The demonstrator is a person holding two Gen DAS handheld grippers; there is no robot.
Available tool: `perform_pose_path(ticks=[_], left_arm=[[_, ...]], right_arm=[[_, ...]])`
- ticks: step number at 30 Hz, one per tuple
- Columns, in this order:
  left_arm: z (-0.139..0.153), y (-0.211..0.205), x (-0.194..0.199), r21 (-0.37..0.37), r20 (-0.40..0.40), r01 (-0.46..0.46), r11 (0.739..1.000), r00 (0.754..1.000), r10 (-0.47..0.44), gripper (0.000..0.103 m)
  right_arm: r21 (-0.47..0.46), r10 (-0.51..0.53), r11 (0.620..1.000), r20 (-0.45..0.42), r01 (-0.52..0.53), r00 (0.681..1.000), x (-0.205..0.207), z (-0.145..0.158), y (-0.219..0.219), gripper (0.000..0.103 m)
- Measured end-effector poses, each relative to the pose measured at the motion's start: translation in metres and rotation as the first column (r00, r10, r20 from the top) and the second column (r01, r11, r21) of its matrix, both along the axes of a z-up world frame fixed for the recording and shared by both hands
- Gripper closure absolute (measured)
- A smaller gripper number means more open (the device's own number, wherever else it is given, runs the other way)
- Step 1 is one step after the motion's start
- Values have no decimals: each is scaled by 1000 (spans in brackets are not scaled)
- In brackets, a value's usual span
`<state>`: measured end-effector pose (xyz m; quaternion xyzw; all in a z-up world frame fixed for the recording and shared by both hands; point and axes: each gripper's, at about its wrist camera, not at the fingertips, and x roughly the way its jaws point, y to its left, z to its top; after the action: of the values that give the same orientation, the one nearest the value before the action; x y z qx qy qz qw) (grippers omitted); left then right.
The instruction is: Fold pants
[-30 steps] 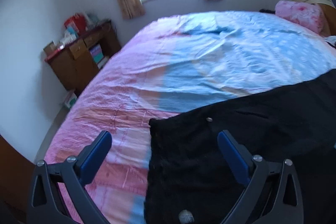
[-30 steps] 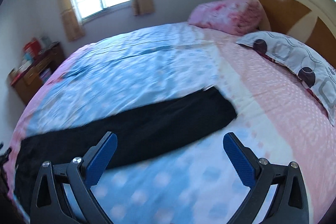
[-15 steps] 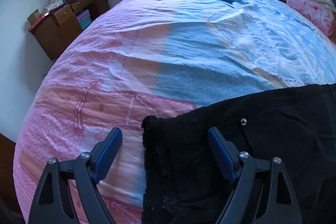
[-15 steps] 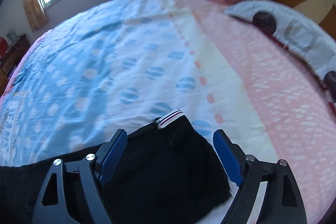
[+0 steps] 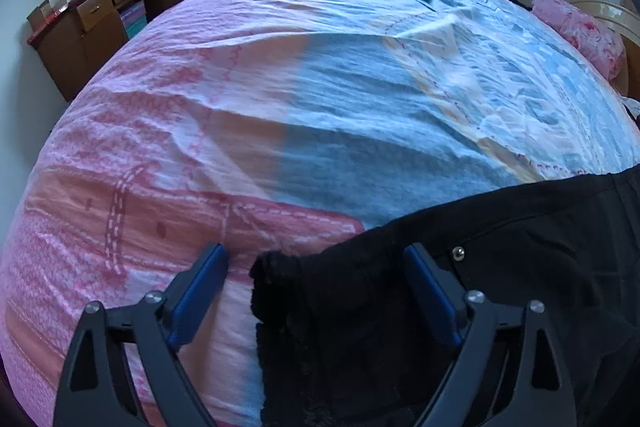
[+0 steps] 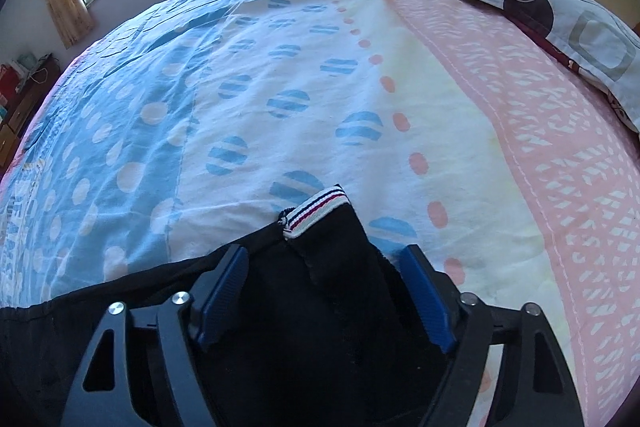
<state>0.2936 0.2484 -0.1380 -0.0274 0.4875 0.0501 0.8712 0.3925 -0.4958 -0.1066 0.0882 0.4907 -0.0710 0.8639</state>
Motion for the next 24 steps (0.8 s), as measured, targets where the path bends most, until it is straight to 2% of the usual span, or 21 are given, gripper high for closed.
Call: perform_pose_path(ticks=[1, 3, 4, 5, 8, 9, 11, 13, 19, 22, 24], left_arm=[[0, -1, -1, 8, 2, 9, 1000, 1000, -9, 11], [1, -4, -1, 26, 6, 17, 1000, 1000, -17, 12], [2, -6, 0, 29, 4, 21, 999, 1000, -21, 18], [5, -9, 1, 25, 6, 46, 999, 999, -46, 38], [13, -18, 3, 3, 16, 98, 995, 995, -98, 80], [14, -22, 3, -3, 12, 113, 994, 994, -113, 80], [19, -29, 1, 47, 20, 125, 991, 992, -126, 82], [26, -28, -3, 49, 47, 118, 992, 992, -120, 82], [64, -15, -35, -55, 200, 104, 993, 976, -91, 82], [83, -13, -60, -108, 284, 120, 987, 955, -85, 82], [97, -12, -83, -143, 352, 143, 979, 932, -85, 82]], right_arm=[[-1, 3, 1000, 0, -3, 1000, 0, 0, -1, 36], [4, 20, 1000, 8, -20, 1000, -2, 3, -4, 57], [8, 28, 1000, 11, -28, 1000, -2, 4, -5, 78], [14, 38, 999, 12, -39, 999, -3, 5, -5, 87], [10, 58, 998, 10, -58, 998, -5, 8, -2, 95], [0, 63, 998, 17, -63, 998, -6, 11, -1, 95], [-2, 70, 998, 43, -69, 997, -11, 19, 1, 97], [-1, 69, 998, 78, -69, 995, -19, 32, 2, 97], [-6, 93, 996, 211, -94, 973, -64, 85, 3, 97], [-8, 117, 993, 297, -120, 948, -103, 114, 4, 97], [-13, 143, 989, 356, -148, 923, -133, 131, 5, 97]])
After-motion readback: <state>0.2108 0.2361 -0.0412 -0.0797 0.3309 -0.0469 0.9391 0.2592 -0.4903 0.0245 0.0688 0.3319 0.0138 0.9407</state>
